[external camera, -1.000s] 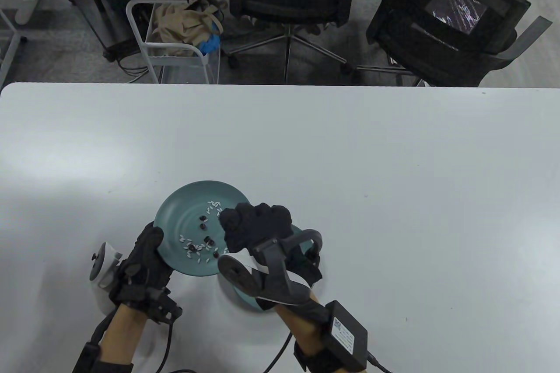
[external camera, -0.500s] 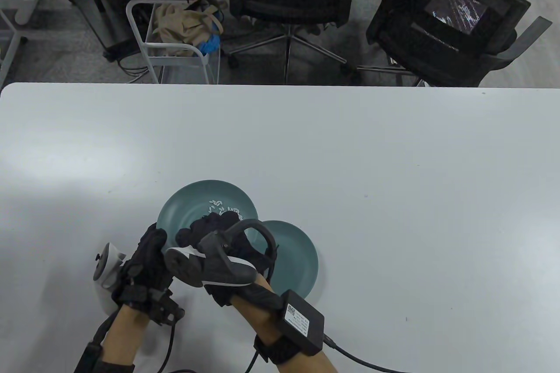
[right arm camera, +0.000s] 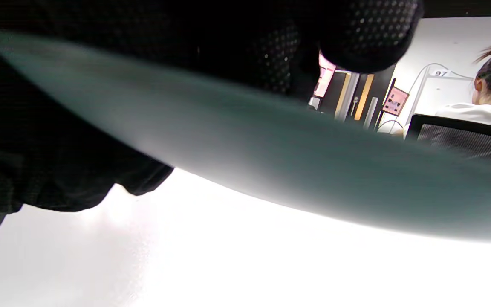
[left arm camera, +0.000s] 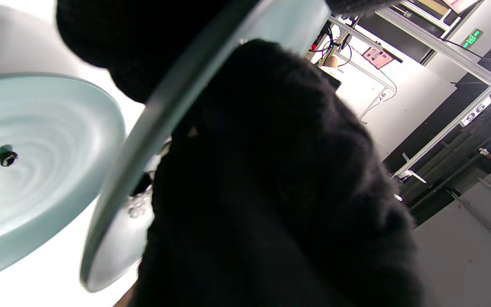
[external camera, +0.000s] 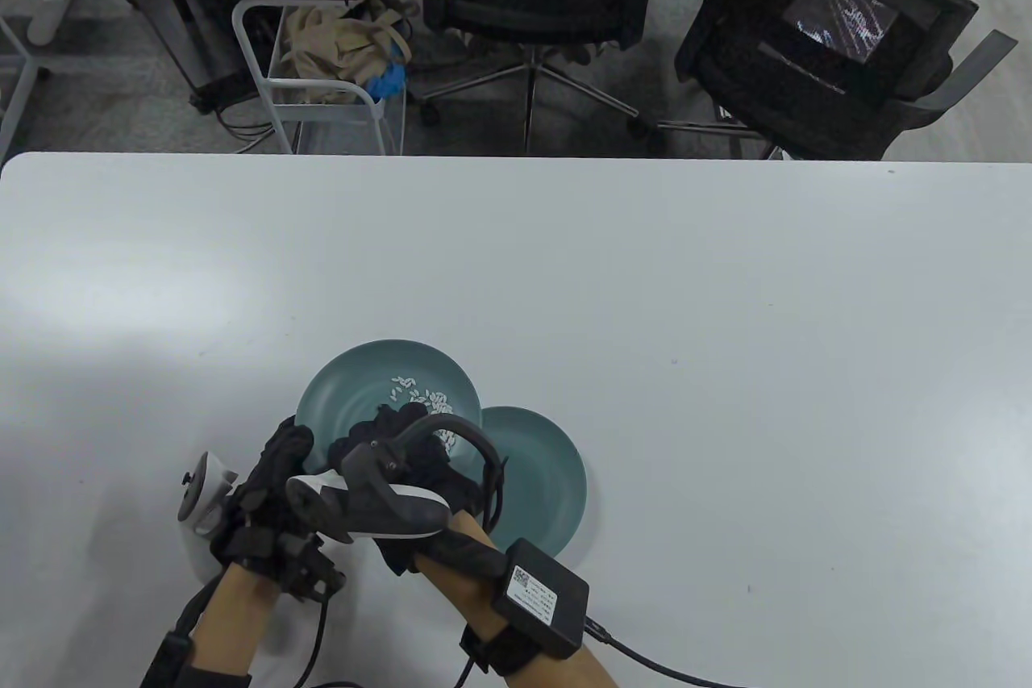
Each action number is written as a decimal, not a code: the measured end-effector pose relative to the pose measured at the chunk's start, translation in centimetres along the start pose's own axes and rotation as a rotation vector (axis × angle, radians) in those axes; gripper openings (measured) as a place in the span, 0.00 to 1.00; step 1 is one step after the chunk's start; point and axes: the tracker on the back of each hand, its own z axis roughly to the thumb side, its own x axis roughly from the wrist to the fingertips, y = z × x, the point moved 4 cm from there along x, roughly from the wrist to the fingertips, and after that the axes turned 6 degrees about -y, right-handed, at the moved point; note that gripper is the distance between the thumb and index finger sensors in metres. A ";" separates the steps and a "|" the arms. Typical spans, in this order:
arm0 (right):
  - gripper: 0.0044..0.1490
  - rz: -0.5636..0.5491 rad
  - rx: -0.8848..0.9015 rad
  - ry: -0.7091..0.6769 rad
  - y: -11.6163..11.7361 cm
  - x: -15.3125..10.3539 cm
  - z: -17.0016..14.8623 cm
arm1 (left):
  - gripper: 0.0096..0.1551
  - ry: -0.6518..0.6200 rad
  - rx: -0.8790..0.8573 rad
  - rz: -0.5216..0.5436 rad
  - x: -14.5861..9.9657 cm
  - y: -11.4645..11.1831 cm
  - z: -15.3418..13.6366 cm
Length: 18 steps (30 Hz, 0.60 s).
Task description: Pick coffee beans with hand pinch into plate
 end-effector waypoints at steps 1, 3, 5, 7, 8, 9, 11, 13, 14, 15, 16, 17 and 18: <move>0.22 0.011 0.007 0.002 0.1 0.0 -0.1 | 0.36 0.002 -0.001 0.001 0.0 0.0 0.0; 0.22 0.036 0.027 0.013 0.2 0.1 -0.2 | 0.36 0.004 0.002 0.001 0.0 -0.1 -0.1; 0.22 0.034 0.031 0.006 0.3 0.1 -0.2 | 0.36 0.005 0.004 0.004 0.0 -0.1 -0.2; 0.22 0.037 0.039 0.000 0.4 0.1 -0.2 | 0.36 0.005 -0.003 0.001 0.0 -0.1 -0.2; 0.22 0.039 0.042 -0.001 0.4 0.1 -0.2 | 0.36 0.005 -0.002 0.002 0.0 -0.2 -0.2; 0.22 0.043 0.044 -0.002 0.5 0.1 -0.3 | 0.36 0.004 0.003 0.006 -0.1 -0.2 -0.2; 0.22 0.053 0.044 -0.006 0.7 0.2 -0.3 | 0.36 0.007 0.009 0.010 0.0 -0.1 -0.3; 0.23 0.081 0.056 -0.002 1.0 0.2 -0.4 | 0.36 0.012 0.017 0.012 0.0 -0.1 -0.4; 0.23 0.091 0.064 -0.002 1.1 0.2 -0.5 | 0.36 0.015 0.018 0.014 0.0 -0.1 -0.4; 0.23 0.107 0.071 0.002 1.2 0.2 -0.6 | 0.36 0.018 0.010 0.014 0.0 0.0 -0.5; 0.24 0.111 0.082 0.005 1.1 0.2 -0.6 | 0.36 0.020 0.004 0.011 0.0 0.0 -0.6; 0.24 0.106 0.080 0.002 1.1 0.1 -0.6 | 0.36 0.019 0.002 0.011 0.0 0.0 -0.6; 0.23 0.100 0.069 -0.003 1.1 0.1 -0.5 | 0.36 0.018 -0.001 0.011 0.0 -0.1 -0.5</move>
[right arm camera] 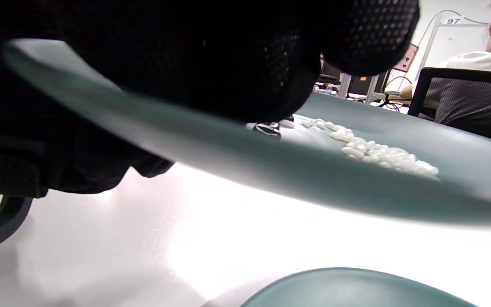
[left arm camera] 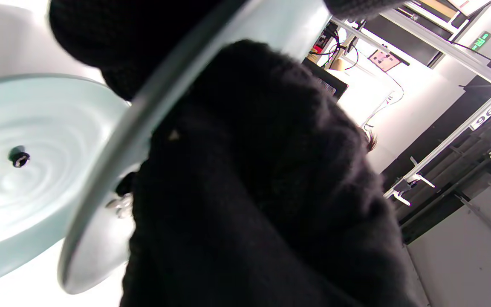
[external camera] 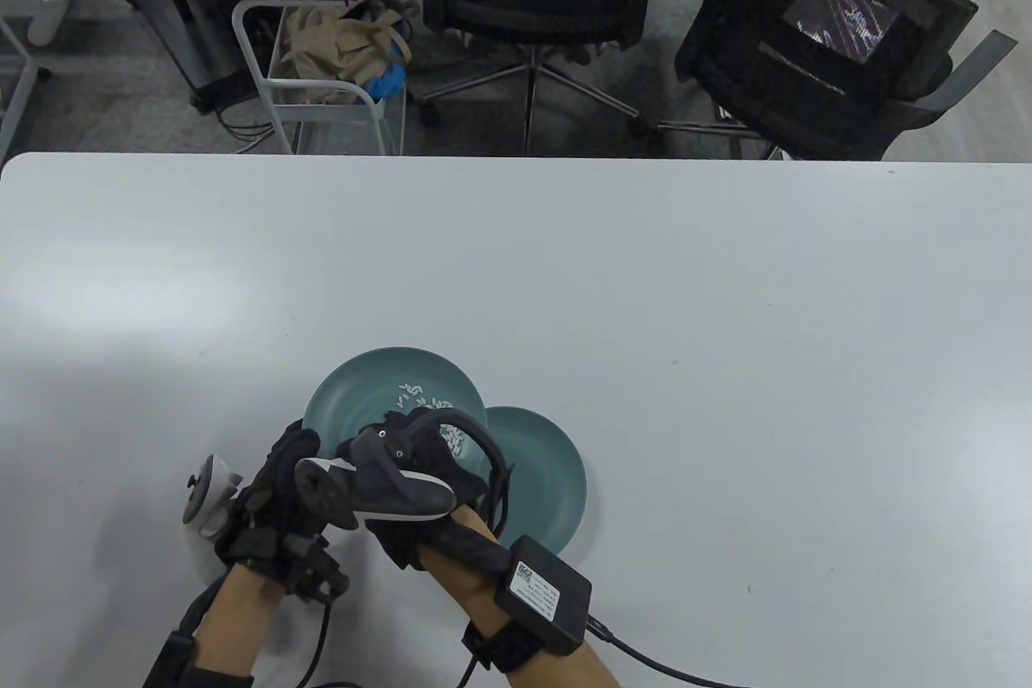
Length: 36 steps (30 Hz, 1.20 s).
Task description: Pick coffee beans with hand pinch into plate
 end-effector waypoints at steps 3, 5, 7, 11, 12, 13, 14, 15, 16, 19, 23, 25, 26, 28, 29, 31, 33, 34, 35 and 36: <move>0.23 -0.002 -0.013 -0.011 0.0 0.1 0.3 | 0.36 -0.004 0.002 0.002 0.0 0.0 0.1; 0.23 0.014 -0.011 -0.007 0.2 0.1 0.4 | 0.36 -0.004 -0.002 0.003 -0.1 0.1 0.0; 0.24 0.007 -0.017 -0.007 0.2 0.1 0.4 | 0.36 -0.007 -0.010 0.002 -0.1 0.0 0.0; 0.25 -0.011 -0.011 -0.002 -0.2 -0.1 0.3 | 0.35 -0.020 -0.001 -0.018 -0.1 -0.3 0.3; 0.25 -0.021 -0.017 0.000 -0.3 -0.1 0.2 | 0.35 -0.021 -0.004 -0.028 0.0 -0.4 0.4; 0.25 -0.031 -0.020 0.000 -0.4 -0.2 0.2 | 0.35 -0.023 -0.002 -0.032 0.0 -0.4 0.4; 0.25 -0.042 -0.016 0.002 -0.5 -0.2 0.1 | 0.35 -0.024 0.004 -0.032 0.0 -0.4 0.5; 0.25 -0.044 -0.013 0.005 -0.6 -0.3 0.1 | 0.35 -0.025 0.004 -0.033 0.0 -0.4 0.5; 0.26 -0.056 -0.016 0.007 -0.7 -0.4 0.0 | 0.36 -0.027 0.004 -0.034 0.0 -0.4 0.6; 0.25 -0.066 -0.023 0.013 -1.0 -0.6 -0.1 | 0.36 -0.020 -0.006 -0.041 0.0 -0.4 0.4; 0.23 -0.080 -0.023 0.016 -1.2 -0.6 -0.1 | 0.36 -0.018 -0.018 -0.047 0.1 -0.5 0.4; 0.22 -0.086 -0.024 0.014 -1.2 -0.6 -0.1 | 0.36 -0.018 -0.014 -0.049 0.1 -0.4 0.4; 0.22 -0.087 -0.032 0.015 -1.2 -0.6 -0.1 | 0.36 -0.018 -0.020 -0.050 0.1 -0.4 0.4; 0.22 -0.096 -0.031 0.015 -1.2 -0.6 -0.1 | 0.36 -0.020 -0.023 -0.052 0.1 -0.5 0.4; 0.23 -0.101 -0.027 0.016 -1.3 -0.7 -0.1 | 0.36 -0.020 -0.022 -0.052 0.1 -0.5 0.5; 0.23 -0.120 -0.021 0.020 -1.5 -0.8 -0.2 | 0.36 -0.021 -0.022 -0.049 0.1 -0.4 0.5; 0.23 -0.130 -0.016 0.021 -1.6 -0.9 -0.3 | 0.36 -0.021 -0.024 -0.045 0.1 -0.3 0.5; 0.23 -0.130 -0.013 0.021 -1.6 -0.9 -0.3 | 0.36 -0.021 -0.024 -0.044 0.1 -0.3 0.6; 0.23 -0.139 -0.010 0.019 -1.7 -1.0 -0.4 | 0.36 -0.020 -0.023 -0.043 0.1 -0.3 0.6; 0.23 -0.144 -0.008 0.019 -1.7 -1.0 -0.4 | 0.36 -0.021 -0.022 -0.043 0.1 -0.3 0.6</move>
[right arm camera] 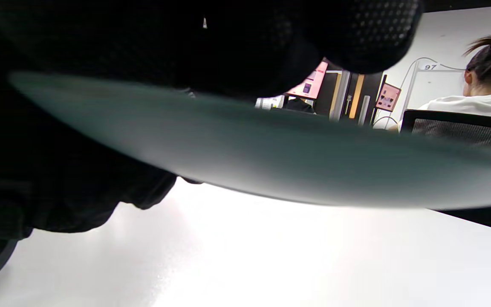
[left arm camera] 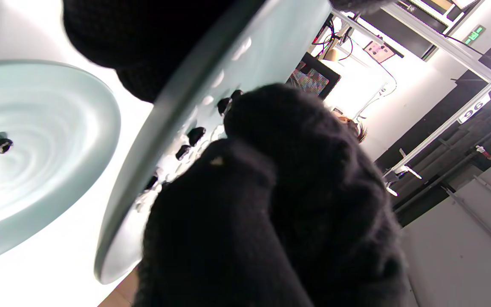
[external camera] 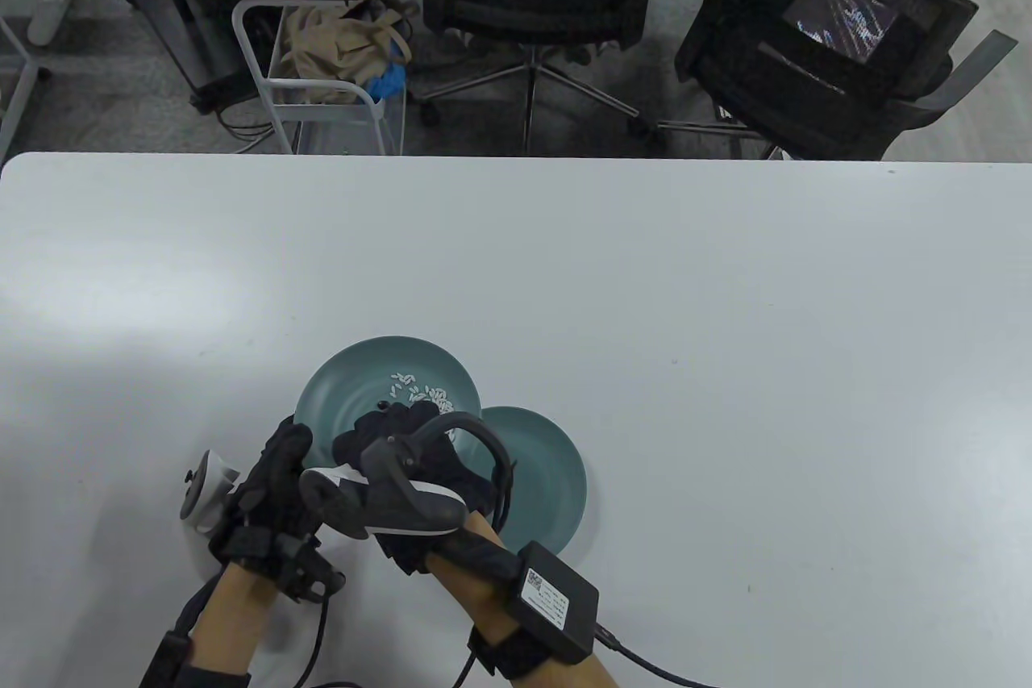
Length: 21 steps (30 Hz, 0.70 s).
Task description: Pick coffee beans with hand pinch into plate
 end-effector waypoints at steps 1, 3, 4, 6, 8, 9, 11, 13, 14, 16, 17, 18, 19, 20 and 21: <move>0.23 -0.005 0.003 0.002 -0.1 -0.1 -0.1 | 0.36 -0.001 0.000 0.002 0.0 0.0 0.0; 0.23 -0.021 0.014 0.007 -0.4 -0.3 -0.2 | 0.36 -0.003 -0.004 0.004 0.0 0.1 0.1; 0.23 -0.035 0.023 0.012 -0.7 -0.4 -0.4 | 0.36 -0.003 -0.004 0.004 0.0 0.1 0.1; 0.23 -0.063 0.041 0.031 -1.4 -0.9 -1.0 | 0.36 -0.006 0.000 0.008 0.0 0.2 0.3; 0.23 -0.095 0.078 0.064 -2.5 -1.6 -2.0 | 0.36 -0.010 0.004 0.014 0.0 0.4 0.4; 0.23 -0.122 0.100 0.090 -3.2 -2.2 -2.8 | 0.36 -0.011 0.005 0.016 -0.1 0.5 0.4; 0.23 -0.157 0.123 0.134 -4.3 -3.2 -4.2 | 0.36 -0.013 0.002 0.019 -0.1 0.6 0.5; 0.23 -0.181 0.145 0.173 -5.1 -4.2 -5.7 | 0.35 -0.017 -0.004 0.022 -0.1 0.7 0.6; 0.23 -0.197 0.159 0.197 -5.4 -4.8 -6.6 | 0.35 -0.019 -0.006 0.022 -0.1 0.7 0.7; 0.23 -0.215 0.184 0.239 -5.8 -5.7 -8.0 | 0.35 -0.022 -0.010 0.023 -0.1 0.8 0.9; 0.23 -0.220 0.200 0.267 -5.8 -6.1 -8.8 | 0.35 -0.024 -0.013 0.025 -0.2 0.9 0.9; 0.23 -0.215 0.209 0.286 -5.7 -6.4 -9.2 | 0.35 -0.024 -0.013 0.025 -0.2 0.9 0.9; 0.23 -0.189 0.219 0.314 -5.3 -6.7 -9.9 | 0.35 -0.024 -0.014 0.029 -0.2 1.0 1.0; 0.23 -0.171 0.219 0.330 -4.9 -6.9 -10.4 | 0.35 -0.024 -0.014 0.032 -0.2 1.1 1.0; 0.23 -0.155 0.217 0.341 -4.5 -7.0 -10.7 | 0.35 -0.024 -0.014 0.034 -0.2 1.1 1.0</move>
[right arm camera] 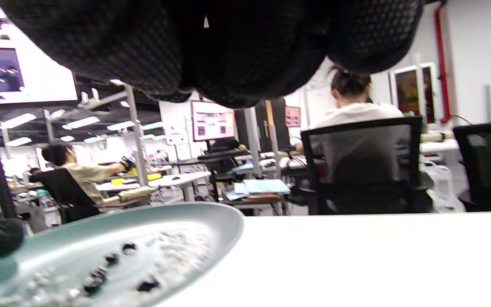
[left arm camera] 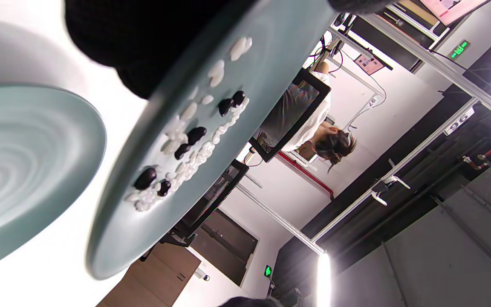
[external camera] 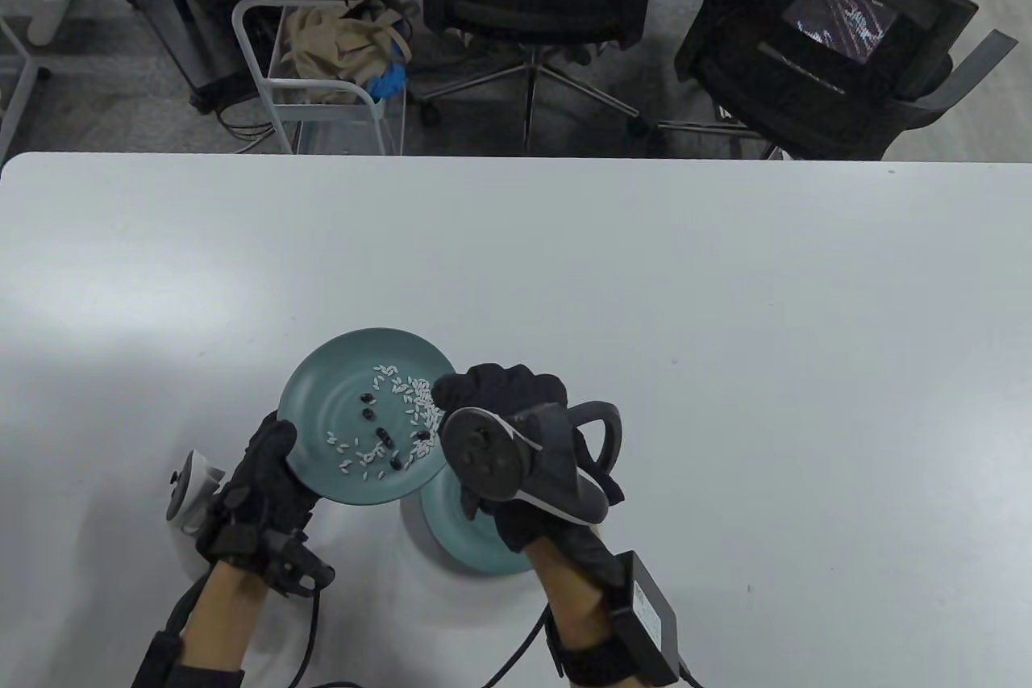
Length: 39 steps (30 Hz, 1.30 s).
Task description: Pick coffee beans with hand pinch into plate
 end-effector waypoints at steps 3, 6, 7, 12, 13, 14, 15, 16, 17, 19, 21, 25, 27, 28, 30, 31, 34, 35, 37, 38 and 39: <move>0.23 0.030 -0.012 0.037 1.7 -0.2 -1.8 | 0.35 0.002 0.000 0.009 0.0 0.2 0.0; 0.23 0.107 0.013 0.096 4.2 -0.5 -3.7 | 0.35 0.001 0.001 0.012 -0.1 0.2 0.1; 0.23 0.137 0.018 0.118 5.1 -0.5 -4.4 | 0.35 -0.001 -0.001 0.013 -0.1 0.2 0.1; 0.22 0.238 0.139 0.167 8.1 -0.5 -6.0 | 0.35 -0.009 -0.004 0.021 -0.2 0.4 0.2; 0.22 0.260 0.180 0.178 8.6 -0.5 -6.2 | 0.35 -0.007 -0.005 0.022 -0.2 0.4 0.2; 0.22 0.271 0.192 0.180 8.9 -0.5 -6.4 | 0.35 -0.005 -0.005 0.022 -0.2 0.4 0.1; 0.22 0.290 0.196 0.181 9.3 -0.5 -6.5 | 0.35 -0.004 -0.005 0.024 -0.2 0.4 0.1; 0.23 0.299 0.190 0.183 9.6 -0.5 -6.6 | 0.35 -0.003 -0.006 0.026 -0.2 0.4 0.1; 0.22 0.309 0.176 0.186 9.8 -0.5 -6.7 | 0.35 -0.003 -0.007 0.027 -0.2 0.4 0.1; 0.22 0.331 0.154 0.195 10.3 -0.5 -6.9 | 0.35 -0.002 -0.009 0.027 -0.2 0.4 0.2; 0.22 0.357 0.144 0.204 10.7 -0.6 -7.0 | 0.35 -0.003 -0.011 0.027 -0.2 0.4 0.1; 0.22 0.380 0.120 0.221 11.2 -0.7 -7.3 | 0.35 -0.003 -0.009 0.026 -0.2 0.4 0.1; 0.22 0.412 0.114 0.230 11.9 -0.7 -7.5 | 0.35 -0.003 -0.009 0.024 -0.2 0.5 0.1; 0.22 0.425 0.112 0.234 12.2 -0.7 -7.6 | 0.35 -0.002 -0.009 0.024 -0.2 0.5 0.1; 0.22 0.453 0.108 0.245 12.7 -0.8 -7.8 | 0.35 -0.001 -0.007 0.023 -0.2 0.5 0.1; 0.22 0.467 0.105 0.247 12.9 -0.8 -7.8 | 0.35 -0.001 -0.007 0.024 -0.2 0.5 0.0; 0.22 0.500 0.104 0.250 13.3 -0.9 -7.9 | 0.35 0.001 -0.007 0.023 -0.1 0.6 0.0; 0.22 0.494 0.108 0.254 13.3 -0.9 -7.9 | 0.35 0.001 -0.005 0.024 -0.1 0.6 0.0; 0.22 0.487 0.112 0.255 13.3 -0.9 -7.9 | 0.35 0.003 -0.005 0.025 -0.1 0.6 0.0; 0.22 0.480 0.112 0.253 13.3 -0.8 -7.9 | 0.35 0.003 -0.006 0.025 -0.1 0.6 0.0; 0.21 0.479 0.111 0.253 13.3 -0.8 -8.0 | 0.35 0.003 -0.006 0.025 -0.1 0.6 0.0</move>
